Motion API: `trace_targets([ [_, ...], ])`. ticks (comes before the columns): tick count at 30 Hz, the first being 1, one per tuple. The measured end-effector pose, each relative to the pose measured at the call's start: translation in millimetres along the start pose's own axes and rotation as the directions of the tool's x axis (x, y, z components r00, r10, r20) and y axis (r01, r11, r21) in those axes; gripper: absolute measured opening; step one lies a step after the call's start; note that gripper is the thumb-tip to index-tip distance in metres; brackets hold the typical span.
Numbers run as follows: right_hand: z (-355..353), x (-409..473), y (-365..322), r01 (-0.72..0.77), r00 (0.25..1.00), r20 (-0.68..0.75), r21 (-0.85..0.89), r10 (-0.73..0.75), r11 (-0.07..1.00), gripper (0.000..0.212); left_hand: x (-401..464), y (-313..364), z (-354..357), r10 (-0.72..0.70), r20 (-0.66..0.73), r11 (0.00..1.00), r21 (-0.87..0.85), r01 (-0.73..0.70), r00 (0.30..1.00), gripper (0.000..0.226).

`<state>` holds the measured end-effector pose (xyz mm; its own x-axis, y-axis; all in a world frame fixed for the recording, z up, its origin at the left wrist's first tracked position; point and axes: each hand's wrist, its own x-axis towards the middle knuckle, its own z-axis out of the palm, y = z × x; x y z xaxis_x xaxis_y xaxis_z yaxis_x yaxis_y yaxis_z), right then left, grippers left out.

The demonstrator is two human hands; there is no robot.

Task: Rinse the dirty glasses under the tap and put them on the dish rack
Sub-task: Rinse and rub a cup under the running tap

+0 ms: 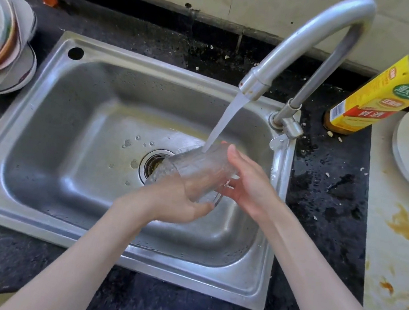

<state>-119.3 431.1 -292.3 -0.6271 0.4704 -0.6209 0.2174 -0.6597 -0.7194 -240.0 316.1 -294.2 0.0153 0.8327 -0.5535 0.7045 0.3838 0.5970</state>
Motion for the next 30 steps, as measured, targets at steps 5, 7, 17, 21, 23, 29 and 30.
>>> trace_targets([
  [5, -2, 1, -12, -0.027, 1.0, 0.006, -0.176, 0.029, 0.984, 0.027, -3, -4, 16, 0.082, -0.124, 0.996, 0.055, -0.076, 0.989, 0.075],
  [7, -2, 2, -16, -0.054, 0.998, 0.004, -0.23, 0.056, 0.972, 0.032, -5, -2, 19, 0.142, -0.197, 0.989, 0.003, -0.145, 0.97, 0.07],
  [17, 1, 10, -13, 0.001, 0.98, -0.198, -0.013, -0.004, 1.0, 0.037, 1, 28, 4, -0.35, -0.443, 0.474, -0.844, -0.252, 0.826, 0.023],
  [21, 1, 7, -5, 0.085, 0.98, -0.171, -0.101, -0.102, 0.991, 0.038, -1, 23, -15, -0.272, -0.259, 0.11, -0.965, -0.237, 0.927, 0.023],
  [23, 0, 1, -1, 0.129, 0.988, -0.066, -0.119, -0.137, 0.985, 0.039, 0, 19, -24, -0.203, -0.123, -0.018, -0.991, -0.129, 0.972, 0.032],
  [29, -2, -5, 2, 0.166, 0.985, 0.055, -0.107, -0.161, 0.98, 0.043, -3, 18, -29, -0.228, -0.094, -0.015, -0.995, -0.101, 0.969, 0.026],
  [30, -1, -5, 2, 0.152, 0.988, 0.023, -0.101, -0.15, 0.983, 0.038, -2, 19, -28, -0.319, -0.122, 0.084, -0.991, -0.101, 0.94, 0.025],
])
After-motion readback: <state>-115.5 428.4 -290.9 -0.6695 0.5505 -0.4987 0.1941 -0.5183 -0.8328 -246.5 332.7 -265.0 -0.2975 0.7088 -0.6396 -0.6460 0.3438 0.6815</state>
